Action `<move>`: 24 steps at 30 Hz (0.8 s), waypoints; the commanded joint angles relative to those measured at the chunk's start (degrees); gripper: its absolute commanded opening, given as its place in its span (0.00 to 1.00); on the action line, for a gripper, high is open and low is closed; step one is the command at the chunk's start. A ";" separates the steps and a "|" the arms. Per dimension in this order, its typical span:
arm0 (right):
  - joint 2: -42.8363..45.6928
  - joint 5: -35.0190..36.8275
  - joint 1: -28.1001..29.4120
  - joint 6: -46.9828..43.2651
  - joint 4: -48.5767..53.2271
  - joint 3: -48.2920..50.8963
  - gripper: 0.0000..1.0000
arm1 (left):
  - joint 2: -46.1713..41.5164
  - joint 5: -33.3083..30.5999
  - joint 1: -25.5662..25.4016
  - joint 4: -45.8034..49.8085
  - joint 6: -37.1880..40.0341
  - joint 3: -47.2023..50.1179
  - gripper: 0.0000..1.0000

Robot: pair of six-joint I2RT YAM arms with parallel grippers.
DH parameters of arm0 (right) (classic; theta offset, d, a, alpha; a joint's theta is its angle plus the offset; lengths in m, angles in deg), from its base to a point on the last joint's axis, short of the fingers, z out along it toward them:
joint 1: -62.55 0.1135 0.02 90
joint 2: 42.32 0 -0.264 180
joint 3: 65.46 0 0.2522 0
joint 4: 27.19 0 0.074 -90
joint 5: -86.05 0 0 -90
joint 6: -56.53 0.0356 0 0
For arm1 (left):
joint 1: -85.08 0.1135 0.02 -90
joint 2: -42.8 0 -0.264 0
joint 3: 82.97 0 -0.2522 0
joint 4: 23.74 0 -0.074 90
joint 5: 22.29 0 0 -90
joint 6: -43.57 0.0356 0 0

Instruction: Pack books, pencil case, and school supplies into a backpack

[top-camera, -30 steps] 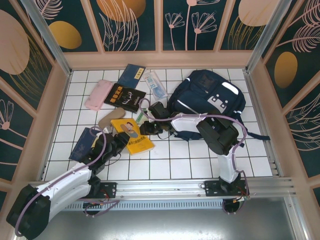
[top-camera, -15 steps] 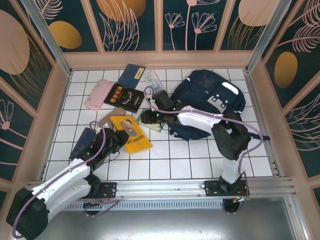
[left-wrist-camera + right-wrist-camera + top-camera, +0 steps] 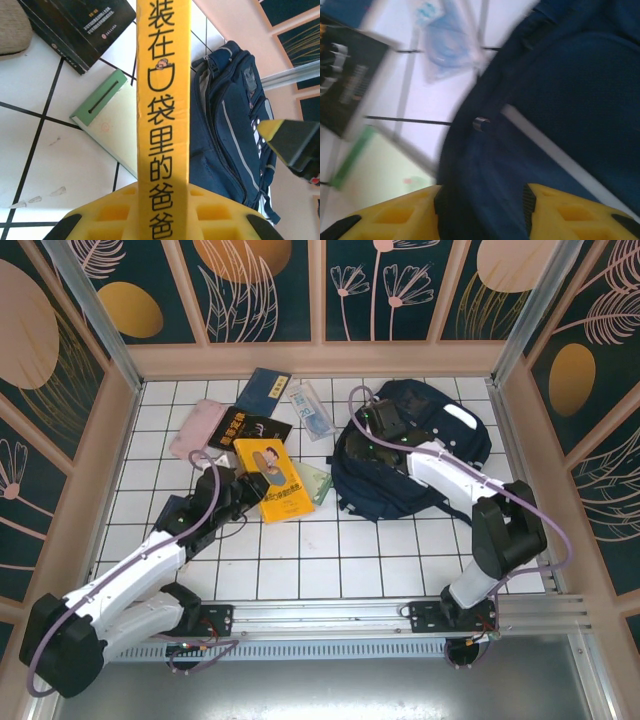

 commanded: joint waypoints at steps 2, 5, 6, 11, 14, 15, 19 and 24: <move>3.81 8.22 -1.45 -6.45 -0.14 7.13 0.50 | 1.83 2.44 -0.18 -5.32 3.07 -3.86 0.00; 4.82 9.78 -1.40 -9.61 -0.86 9.68 0.54 | 3.52 3.54 -0.18 -5.23 4.28 -5.14 0.00; 4.77 10.36 -1.33 -10.71 -0.70 9.98 0.54 | 4.03 3.60 -0.18 -5.21 4.61 -5.44 0.00; 2.44 13.15 0.49 -14.93 0.46 9.76 0.60 | 5.72 4.37 -0.18 -5.44 5.46 -6.06 0.00; 1.42 13.81 1.61 -15.84 0.24 9.77 0.65 | 5.74 4.56 -0.18 -5.61 5.89 -5.94 0.00; 1.01 13.40 1.62 -16.20 0.20 9.83 0.68 | 5.81 4.45 -0.18 -5.35 6.25 -6.05 0.00; -1.92 15.39 2.76 -16.42 0.22 9.39 0.70 | 5.67 4.67 -0.18 -5.17 6.62 -5.91 0.00; -7.05 16.20 2.65 -16.59 -0.45 7.29 0.67 | 5.30 5.18 -0.17 -5.25 6.58 -5.01 0.00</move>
